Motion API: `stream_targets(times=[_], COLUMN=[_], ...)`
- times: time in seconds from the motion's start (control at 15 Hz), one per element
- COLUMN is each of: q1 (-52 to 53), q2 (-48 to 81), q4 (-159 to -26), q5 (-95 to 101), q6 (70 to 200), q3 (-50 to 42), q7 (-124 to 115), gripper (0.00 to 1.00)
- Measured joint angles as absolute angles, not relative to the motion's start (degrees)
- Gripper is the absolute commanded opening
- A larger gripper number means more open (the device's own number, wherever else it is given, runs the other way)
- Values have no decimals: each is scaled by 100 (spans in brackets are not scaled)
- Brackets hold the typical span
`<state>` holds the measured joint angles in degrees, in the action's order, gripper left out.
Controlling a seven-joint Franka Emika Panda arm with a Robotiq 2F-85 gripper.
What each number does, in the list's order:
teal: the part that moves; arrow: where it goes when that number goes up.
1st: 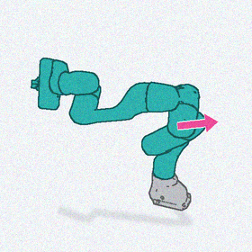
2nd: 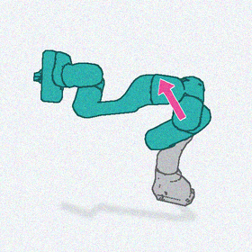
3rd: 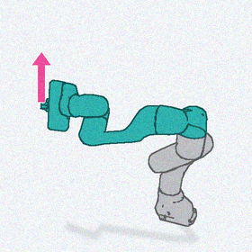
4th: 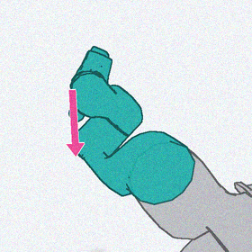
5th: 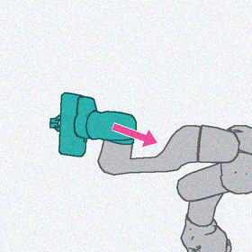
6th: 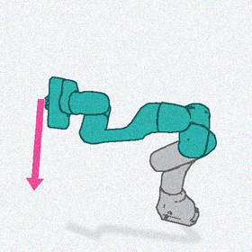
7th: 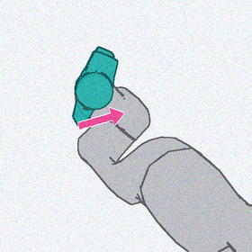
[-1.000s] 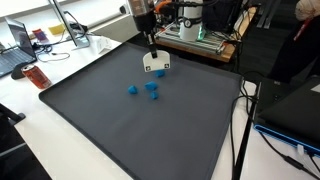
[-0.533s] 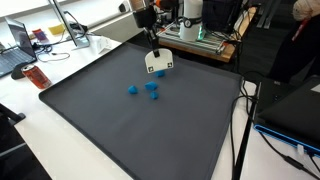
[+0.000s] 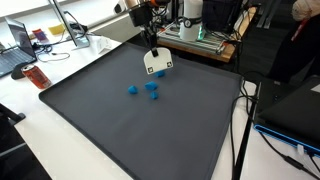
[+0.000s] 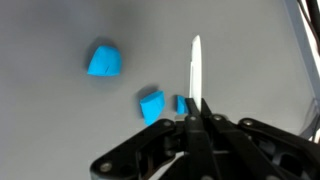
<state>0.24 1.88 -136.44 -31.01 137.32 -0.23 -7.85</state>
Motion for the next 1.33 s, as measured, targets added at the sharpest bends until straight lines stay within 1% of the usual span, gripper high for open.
stream_targets(times=[0.8, 1.33], q1=[-546, -886], q2=[740, 1065], q4=[-13651, -13614], q5=[-4638, -5415], q6=[13588, 13063], q3=[-267, -294], q7=[1845, 3362], gripper=[1, 1])
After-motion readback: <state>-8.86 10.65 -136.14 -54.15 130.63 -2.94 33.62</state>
